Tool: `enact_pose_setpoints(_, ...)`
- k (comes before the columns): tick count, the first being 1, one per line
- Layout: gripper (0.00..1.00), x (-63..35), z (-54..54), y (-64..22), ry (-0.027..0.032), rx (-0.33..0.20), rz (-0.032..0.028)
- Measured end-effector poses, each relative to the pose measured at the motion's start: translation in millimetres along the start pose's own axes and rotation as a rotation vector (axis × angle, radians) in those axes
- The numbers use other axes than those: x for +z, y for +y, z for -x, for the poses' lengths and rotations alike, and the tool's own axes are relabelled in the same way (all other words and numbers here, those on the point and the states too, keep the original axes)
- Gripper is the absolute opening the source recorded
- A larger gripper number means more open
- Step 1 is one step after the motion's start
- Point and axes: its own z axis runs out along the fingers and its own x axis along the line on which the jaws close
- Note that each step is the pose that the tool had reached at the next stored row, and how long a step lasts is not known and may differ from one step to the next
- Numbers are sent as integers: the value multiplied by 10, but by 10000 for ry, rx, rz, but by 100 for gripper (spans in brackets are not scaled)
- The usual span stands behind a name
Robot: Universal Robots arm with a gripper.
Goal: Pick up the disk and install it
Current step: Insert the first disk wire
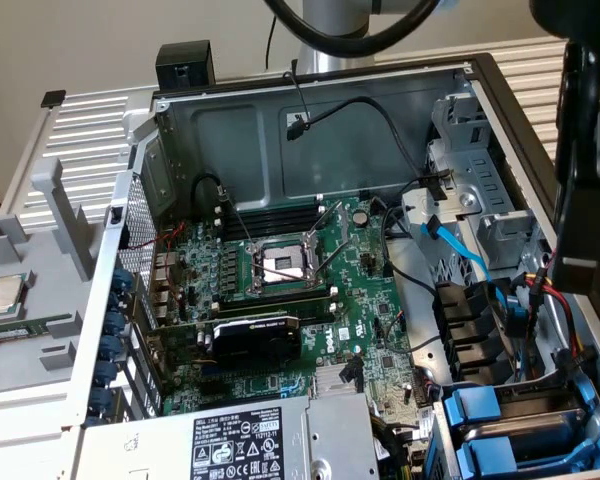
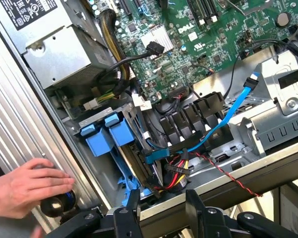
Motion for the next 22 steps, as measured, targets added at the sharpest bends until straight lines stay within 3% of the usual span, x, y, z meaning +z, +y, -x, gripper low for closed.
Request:
enact_pose_setpoints(4, 49, 0, -2, 7, 18, -57, -16)
enact_pose_setpoints(15, 49, 0, -2, 7, -355, -2011, -55)
enact_pose_setpoints(17, 49, 7, -2, 9, -402, -2366, -25)
enact_pose_setpoints(18, 49, 9, -1, 10, -367, -2474, 8)
enact_pose_setpoints(19, 49, 12, -1, 11, -258, -2549, 1)
enact_pose_setpoints(22, 49, 21, 0, 13, 172, -2743, -62)
